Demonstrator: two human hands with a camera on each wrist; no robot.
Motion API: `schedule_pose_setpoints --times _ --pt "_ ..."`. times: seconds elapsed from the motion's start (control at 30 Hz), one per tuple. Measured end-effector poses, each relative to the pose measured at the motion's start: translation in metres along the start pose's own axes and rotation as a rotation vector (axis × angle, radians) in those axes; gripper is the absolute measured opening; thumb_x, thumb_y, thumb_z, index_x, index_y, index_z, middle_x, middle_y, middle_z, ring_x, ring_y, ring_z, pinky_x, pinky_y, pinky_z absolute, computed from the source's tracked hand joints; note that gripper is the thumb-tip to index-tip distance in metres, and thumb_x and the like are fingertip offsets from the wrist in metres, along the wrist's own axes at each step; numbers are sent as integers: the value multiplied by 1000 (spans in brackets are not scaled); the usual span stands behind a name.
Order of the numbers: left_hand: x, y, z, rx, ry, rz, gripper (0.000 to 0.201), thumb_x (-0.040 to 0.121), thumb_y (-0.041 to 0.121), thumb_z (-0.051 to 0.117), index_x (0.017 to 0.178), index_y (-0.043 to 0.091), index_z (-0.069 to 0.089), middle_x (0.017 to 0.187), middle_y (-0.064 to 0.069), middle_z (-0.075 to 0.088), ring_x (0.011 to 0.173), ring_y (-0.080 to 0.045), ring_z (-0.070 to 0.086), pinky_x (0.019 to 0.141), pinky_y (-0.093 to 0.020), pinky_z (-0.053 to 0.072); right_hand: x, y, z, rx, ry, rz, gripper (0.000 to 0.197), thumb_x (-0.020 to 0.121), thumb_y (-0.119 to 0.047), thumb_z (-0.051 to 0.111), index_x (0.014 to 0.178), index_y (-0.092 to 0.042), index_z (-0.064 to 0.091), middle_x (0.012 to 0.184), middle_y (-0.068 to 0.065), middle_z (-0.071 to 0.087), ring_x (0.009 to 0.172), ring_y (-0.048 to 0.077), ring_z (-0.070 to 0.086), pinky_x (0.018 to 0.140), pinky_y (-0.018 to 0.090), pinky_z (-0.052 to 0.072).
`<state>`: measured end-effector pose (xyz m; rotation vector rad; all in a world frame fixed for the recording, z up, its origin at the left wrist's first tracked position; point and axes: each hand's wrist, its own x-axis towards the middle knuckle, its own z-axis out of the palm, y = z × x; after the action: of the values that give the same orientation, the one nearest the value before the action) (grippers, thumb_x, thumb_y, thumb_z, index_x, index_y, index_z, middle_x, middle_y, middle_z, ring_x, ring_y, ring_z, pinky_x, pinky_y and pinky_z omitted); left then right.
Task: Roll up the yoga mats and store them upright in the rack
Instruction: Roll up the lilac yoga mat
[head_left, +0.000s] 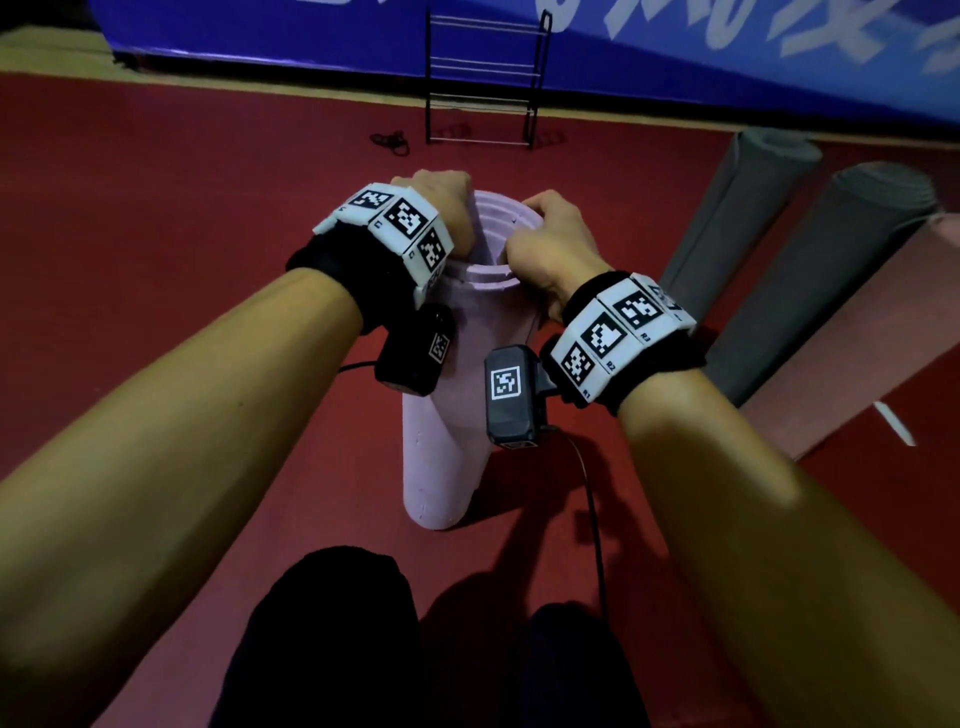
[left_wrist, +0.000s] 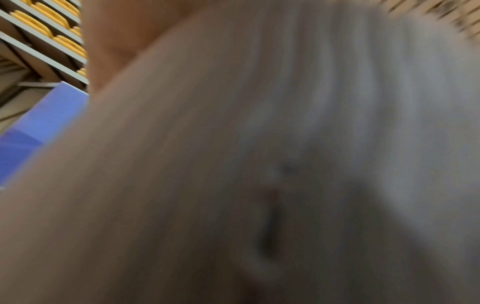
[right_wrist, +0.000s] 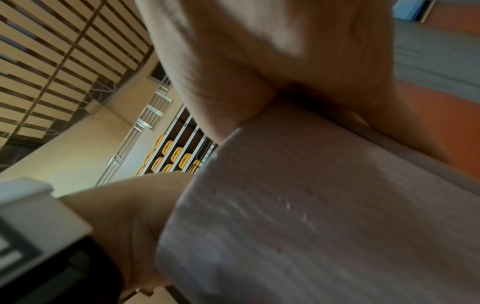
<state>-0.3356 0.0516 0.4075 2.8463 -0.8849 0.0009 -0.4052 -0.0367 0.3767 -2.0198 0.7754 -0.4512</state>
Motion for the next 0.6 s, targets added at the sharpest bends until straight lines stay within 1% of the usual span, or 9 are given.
schedule_pose_setpoints --times 0.1,0.13,0.2,0.27,0.3,0.33,0.4,0.5,0.6 --pt "34 -1 -3 -14 19 22 34 90 16 67 122 10 58 125 -17 62 114 -36 60 80 -36 40 26 -9 0 21 19 17 36 84 2 51 113 -18 57 105 3 60 96 22 60 69 31 52" --pt "45 -1 -4 -30 11 17 35 90 16 66 123 10 56 125 -19 61 115 -37 59 83 -38 41 33 -12 0 31 33 21 37 83 2 50 114 -18 58 108 3 61 96 22 60 68 29 51" --pt "66 -2 -8 -82 -22 2 38 90 19 67 123 10 51 123 -20 60 114 -41 57 86 -41 43 47 -22 1 64 65 46 40 82 1 50 114 -19 59 113 5 61 98 23 60 71 30 52" --pt "85 0 -14 -132 -33 -13 35 92 24 64 120 12 48 122 -22 59 113 -43 55 82 -43 41 60 -36 0 113 108 99 42 79 1 48 112 -21 60 113 6 62 93 23 61 66 27 49" --pt "91 1 -18 -156 -29 -28 32 93 26 62 118 13 47 120 -22 59 113 -44 55 79 -42 40 66 -43 -1 137 136 122 41 78 1 47 109 -21 62 109 4 64 91 23 62 65 27 50" --pt "97 2 -25 -179 -33 -40 30 93 26 59 117 13 47 119 -22 59 112 -44 55 77 -42 39 72 -52 -4 158 168 139 39 77 1 48 105 -21 63 105 3 66 90 23 63 67 28 52" --pt "108 6 -48 -212 -65 -60 29 93 25 56 117 14 46 117 -22 59 111 -44 56 76 -41 39 84 -76 -15 172 190 174 36 77 1 52 103 -22 64 99 0 67 86 20 65 71 29 57" --pt "121 7 -95 -238 -109 -78 32 91 24 60 117 15 45 117 -20 60 110 -43 56 76 -41 40 102 -116 -34 130 146 188 42 77 7 56 104 -24 63 98 -2 66 76 12 61 67 26 56" --pt "136 8 -151 -231 -141 -79 31 90 23 61 116 16 45 114 -20 62 106 -42 58 74 -41 40 116 -164 -57 127 106 215 45 76 11 54 100 -27 61 96 -3 65 81 16 64 69 28 58"
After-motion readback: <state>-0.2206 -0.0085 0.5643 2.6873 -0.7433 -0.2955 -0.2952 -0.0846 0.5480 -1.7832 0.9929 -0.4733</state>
